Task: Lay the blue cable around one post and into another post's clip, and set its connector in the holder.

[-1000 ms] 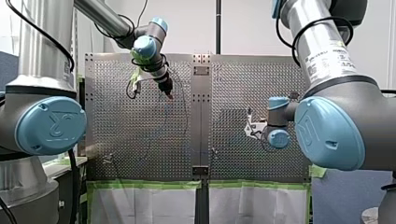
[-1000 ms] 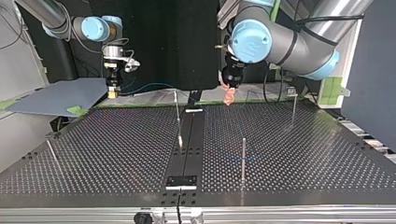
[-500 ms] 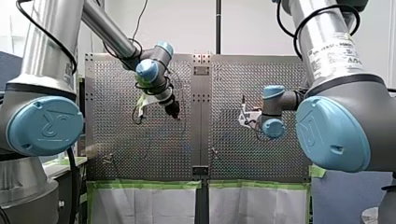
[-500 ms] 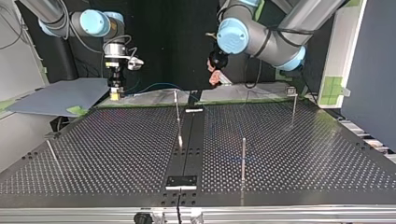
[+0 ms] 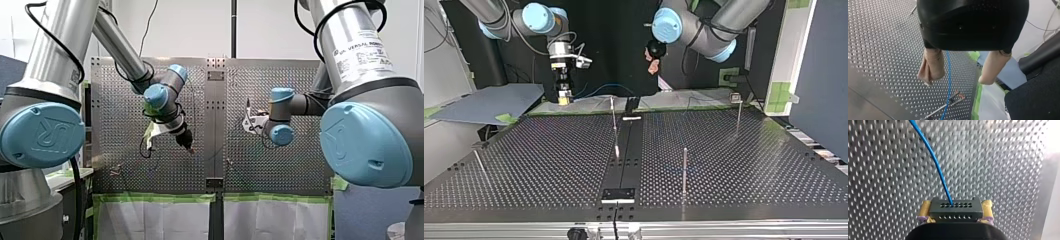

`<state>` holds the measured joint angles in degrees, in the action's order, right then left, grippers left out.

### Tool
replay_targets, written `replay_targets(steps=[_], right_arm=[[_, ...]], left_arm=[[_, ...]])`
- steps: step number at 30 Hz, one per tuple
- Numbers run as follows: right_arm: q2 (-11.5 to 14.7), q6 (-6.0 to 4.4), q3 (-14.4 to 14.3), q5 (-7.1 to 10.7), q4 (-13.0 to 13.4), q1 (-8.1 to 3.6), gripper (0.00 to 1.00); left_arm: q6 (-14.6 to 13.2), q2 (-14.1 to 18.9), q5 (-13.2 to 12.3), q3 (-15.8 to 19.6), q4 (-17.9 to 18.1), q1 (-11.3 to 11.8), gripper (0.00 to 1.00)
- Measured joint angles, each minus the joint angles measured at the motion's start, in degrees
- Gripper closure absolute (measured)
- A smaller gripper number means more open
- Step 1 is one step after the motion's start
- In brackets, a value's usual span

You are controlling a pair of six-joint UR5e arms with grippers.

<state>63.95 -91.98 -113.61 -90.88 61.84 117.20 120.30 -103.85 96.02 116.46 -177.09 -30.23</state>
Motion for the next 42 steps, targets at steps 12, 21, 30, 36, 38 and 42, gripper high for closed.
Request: replay_targets(steps=[12,21,30,36,38,42], right_arm=[[-0.01,0.37,0.00,-0.30,0.14,1.88,0.97],[-0.10,0.75,-0.01,-0.53,-0.06,1.78,0.97],[-0.14,1.19,-0.01,-0.80,-0.47,1.61,0.97],[-0.20,1.32,-0.01,-0.80,-0.56,1.57,0.97],[-0.23,1.34,0.00,-0.80,-0.56,1.57,0.97],[-0.25,1.34,0.00,-0.81,-0.41,1.52,0.97]], left_arm=[[6.25,-4.44,-3.05,6.78,6.79,-0.68,0.00],[7.27,-8.32,-3.60,11.64,11.63,-1.85,0.00],[6.42,-8.60,-5.16,11.12,16.42,-2.03,0.00],[5.42,-8.64,-5.17,8.49,19.20,-1.86,0.00],[5.39,-8.65,-4.80,7.59,20.06,-1.86,0.00],[5.39,-8.71,-3.84,5.55,22.10,-2.03,0.00]])
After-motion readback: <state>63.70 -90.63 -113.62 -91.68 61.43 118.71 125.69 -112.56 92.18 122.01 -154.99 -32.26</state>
